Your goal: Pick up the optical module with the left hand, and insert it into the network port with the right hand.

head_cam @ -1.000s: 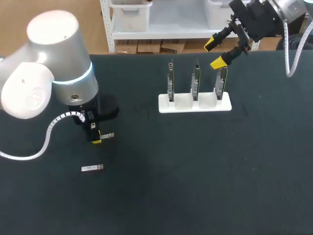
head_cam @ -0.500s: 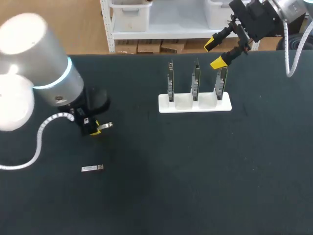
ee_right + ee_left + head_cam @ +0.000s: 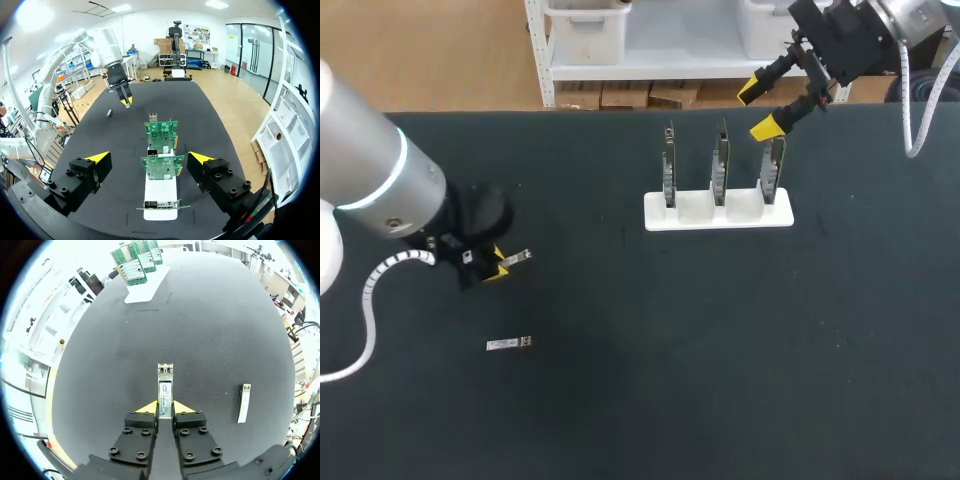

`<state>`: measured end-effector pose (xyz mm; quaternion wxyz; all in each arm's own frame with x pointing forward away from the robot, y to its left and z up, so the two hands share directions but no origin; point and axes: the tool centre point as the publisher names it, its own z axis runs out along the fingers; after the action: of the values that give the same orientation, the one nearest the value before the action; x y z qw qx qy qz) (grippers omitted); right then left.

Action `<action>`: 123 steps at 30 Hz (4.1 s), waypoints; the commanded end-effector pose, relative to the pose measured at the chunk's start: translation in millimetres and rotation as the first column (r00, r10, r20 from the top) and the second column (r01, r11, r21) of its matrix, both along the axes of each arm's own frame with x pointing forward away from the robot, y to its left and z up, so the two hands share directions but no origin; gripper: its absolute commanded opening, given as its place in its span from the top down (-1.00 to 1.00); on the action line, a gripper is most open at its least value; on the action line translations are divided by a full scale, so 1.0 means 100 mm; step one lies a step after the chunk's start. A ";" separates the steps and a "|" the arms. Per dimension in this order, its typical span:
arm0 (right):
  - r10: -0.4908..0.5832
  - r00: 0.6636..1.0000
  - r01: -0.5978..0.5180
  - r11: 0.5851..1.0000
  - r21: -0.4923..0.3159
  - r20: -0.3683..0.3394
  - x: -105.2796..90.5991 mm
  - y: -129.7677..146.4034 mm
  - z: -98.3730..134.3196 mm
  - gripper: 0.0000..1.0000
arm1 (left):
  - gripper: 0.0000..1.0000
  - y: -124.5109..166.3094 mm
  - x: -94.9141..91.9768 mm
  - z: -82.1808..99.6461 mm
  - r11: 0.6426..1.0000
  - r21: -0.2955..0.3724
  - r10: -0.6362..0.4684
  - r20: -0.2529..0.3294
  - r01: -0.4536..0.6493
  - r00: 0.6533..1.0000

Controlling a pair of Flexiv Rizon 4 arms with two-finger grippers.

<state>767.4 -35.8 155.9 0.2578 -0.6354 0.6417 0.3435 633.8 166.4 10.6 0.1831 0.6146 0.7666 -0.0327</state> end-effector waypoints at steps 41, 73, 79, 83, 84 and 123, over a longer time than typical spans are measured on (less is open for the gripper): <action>-0.002 1.000 0.002 1.000 0.001 0.002 -0.01 0.00 0.00 -1.00 | 1.00 -1.09 0.44 1.10 0.856 -0.443 -0.181 0.228 0.267 0.957; -0.002 1.000 0.002 1.000 0.001 0.002 -0.01 0.00 0.00 -1.00 | 1.00 -2.48 0.88 1.85 0.681 -0.621 -0.301 0.246 0.388 0.921; -0.002 1.000 0.002 1.000 0.001 0.002 -0.01 0.00 0.00 -1.00 | 1.00 -2.48 0.88 1.85 0.681 -0.621 -0.301 0.246 0.388 0.921; -0.002 1.000 0.002 1.000 0.001 0.002 -0.01 0.00 0.00 -1.00 | 1.00 -2.48 0.88 1.85 0.681 -0.621 -0.301 0.246 0.388 0.921; -0.002 1.000 0.002 1.000 0.001 0.002 -0.01 0.00 0.00 -1.00 | 1.00 -2.48 0.88 1.85 0.681 -0.621 -0.301 0.246 0.388 0.921; -0.002 1.000 0.002 1.000 0.001 0.002 -0.01 0.00 0.00 -1.00 | 1.00 -3.08 1.24 1.71 0.523 -0.807 -0.248 0.163 0.274 0.955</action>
<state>767.4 -35.9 155.9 0.2578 -0.6354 0.6417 0.3435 749.5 -139.5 185.5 0.4485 0.5654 0.5686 -0.3947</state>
